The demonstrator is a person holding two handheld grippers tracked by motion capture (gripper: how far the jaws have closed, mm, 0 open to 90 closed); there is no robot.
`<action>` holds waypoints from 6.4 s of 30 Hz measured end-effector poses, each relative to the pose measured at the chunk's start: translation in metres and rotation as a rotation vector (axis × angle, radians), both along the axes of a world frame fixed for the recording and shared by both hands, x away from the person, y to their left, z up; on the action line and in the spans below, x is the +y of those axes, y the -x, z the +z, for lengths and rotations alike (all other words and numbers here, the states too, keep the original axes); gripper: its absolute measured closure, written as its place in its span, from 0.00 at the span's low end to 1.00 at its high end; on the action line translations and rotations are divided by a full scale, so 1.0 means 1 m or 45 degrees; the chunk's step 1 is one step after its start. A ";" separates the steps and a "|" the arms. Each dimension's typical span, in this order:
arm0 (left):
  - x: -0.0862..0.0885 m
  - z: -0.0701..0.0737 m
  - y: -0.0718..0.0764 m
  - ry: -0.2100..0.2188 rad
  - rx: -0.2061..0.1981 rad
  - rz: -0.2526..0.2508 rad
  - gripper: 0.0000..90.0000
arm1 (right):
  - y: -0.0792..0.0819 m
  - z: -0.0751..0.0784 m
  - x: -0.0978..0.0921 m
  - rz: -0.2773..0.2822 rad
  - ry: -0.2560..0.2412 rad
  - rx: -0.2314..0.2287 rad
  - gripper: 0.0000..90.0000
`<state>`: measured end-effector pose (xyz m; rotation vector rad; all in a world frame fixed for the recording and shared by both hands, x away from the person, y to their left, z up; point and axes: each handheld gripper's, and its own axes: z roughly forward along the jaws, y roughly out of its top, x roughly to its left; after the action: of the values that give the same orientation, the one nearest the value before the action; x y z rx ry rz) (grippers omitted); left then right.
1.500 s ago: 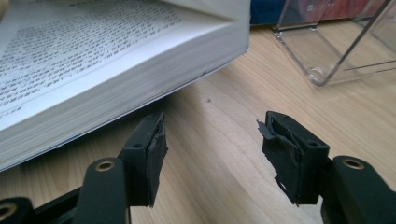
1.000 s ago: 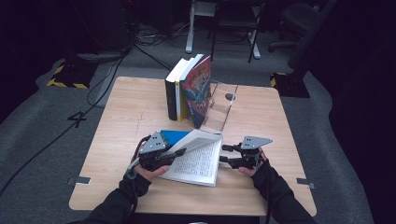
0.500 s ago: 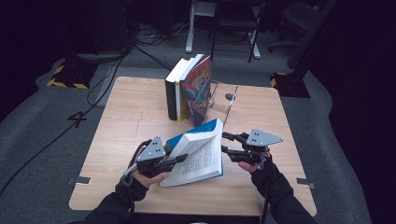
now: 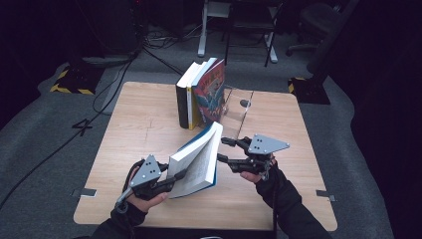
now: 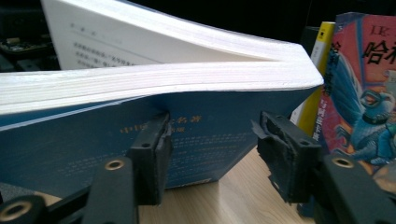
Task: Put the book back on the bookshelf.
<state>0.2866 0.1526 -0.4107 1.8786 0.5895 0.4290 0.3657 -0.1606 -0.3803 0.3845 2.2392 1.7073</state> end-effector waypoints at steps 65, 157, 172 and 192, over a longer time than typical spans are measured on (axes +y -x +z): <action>-0.062 -0.056 -0.003 -0.098 0.027 -0.088 0.33 | 0.012 -0.045 -0.003 -0.121 0.130 0.025 0.32; -0.026 -0.063 -0.065 -0.169 0.026 0.024 0.37 | 0.034 0.024 0.003 -0.053 0.243 0.003 0.53; -0.006 -0.062 -0.055 -0.232 0.119 0.038 0.35 | 0.020 0.040 0.009 -0.115 0.287 0.148 0.58; 0.060 -0.084 -0.023 -0.360 0.328 0.122 0.24 | 0.014 0.043 0.008 -0.116 0.295 0.180 0.67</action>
<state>0.3093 0.2125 -0.4951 2.2020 0.8280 0.3484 0.3512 -0.1523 -0.3375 0.5575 2.4451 1.3961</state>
